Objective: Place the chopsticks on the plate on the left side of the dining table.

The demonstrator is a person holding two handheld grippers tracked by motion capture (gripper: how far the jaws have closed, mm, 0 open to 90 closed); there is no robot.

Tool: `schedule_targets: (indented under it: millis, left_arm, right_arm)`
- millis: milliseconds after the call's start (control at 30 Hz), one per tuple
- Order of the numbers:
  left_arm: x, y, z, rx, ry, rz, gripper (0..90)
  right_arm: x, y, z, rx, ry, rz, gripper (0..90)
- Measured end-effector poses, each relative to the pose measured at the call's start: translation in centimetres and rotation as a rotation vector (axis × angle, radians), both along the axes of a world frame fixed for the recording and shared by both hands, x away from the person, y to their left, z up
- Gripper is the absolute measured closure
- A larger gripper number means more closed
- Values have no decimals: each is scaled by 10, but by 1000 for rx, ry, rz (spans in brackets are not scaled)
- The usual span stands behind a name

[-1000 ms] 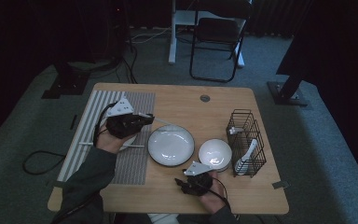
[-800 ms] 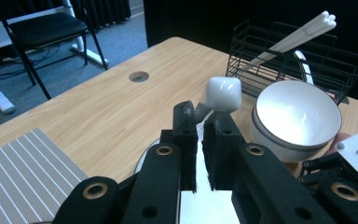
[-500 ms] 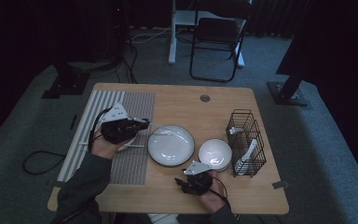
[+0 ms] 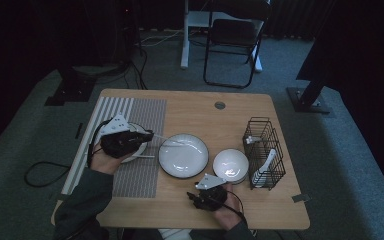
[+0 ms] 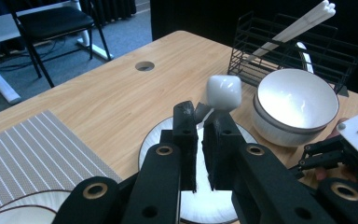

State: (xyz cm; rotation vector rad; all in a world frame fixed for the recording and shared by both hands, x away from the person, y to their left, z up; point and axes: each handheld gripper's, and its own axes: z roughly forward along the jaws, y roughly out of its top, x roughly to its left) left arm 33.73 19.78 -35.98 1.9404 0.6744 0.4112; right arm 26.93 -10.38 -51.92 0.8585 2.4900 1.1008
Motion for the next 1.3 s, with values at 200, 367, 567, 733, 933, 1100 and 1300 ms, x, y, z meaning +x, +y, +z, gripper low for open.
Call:
schedule_targets:
  millis: [200, 367, 567, 733, 933, 1100, 1300]
  left_arm:
    - [-4, 8, 0, -1, -2, 11, 849]
    - [-6, 11, -2, 1, 2, 18, 850]
    - [-8, 17, -4, -2, 9, 25, 850]
    - [-9, 20, -6, 0, 13, 27, 850]
    - [-10, 22, -7, 0, 17, 29, 850]
    - [-13, 24, -8, 3, 16, 29, 849]
    - [-17, 26, -8, 3, 13, 30, 849]
  right_arm:
    - [-2, 4, 8, 11, -23, 15, 526]
    - [-6, 10, 20, 13, -46, 41, 527]
    - [-4, 15, 32, 24, -74, 54, 531]
    - [-1, 21, 46, 32, -105, 66, 532]
    - [3, 28, 61, 42, -140, 79, 533]
    - [11, 34, 72, 48, -161, 80, 536]
    - [18, 39, 86, 55, -191, 82, 538]
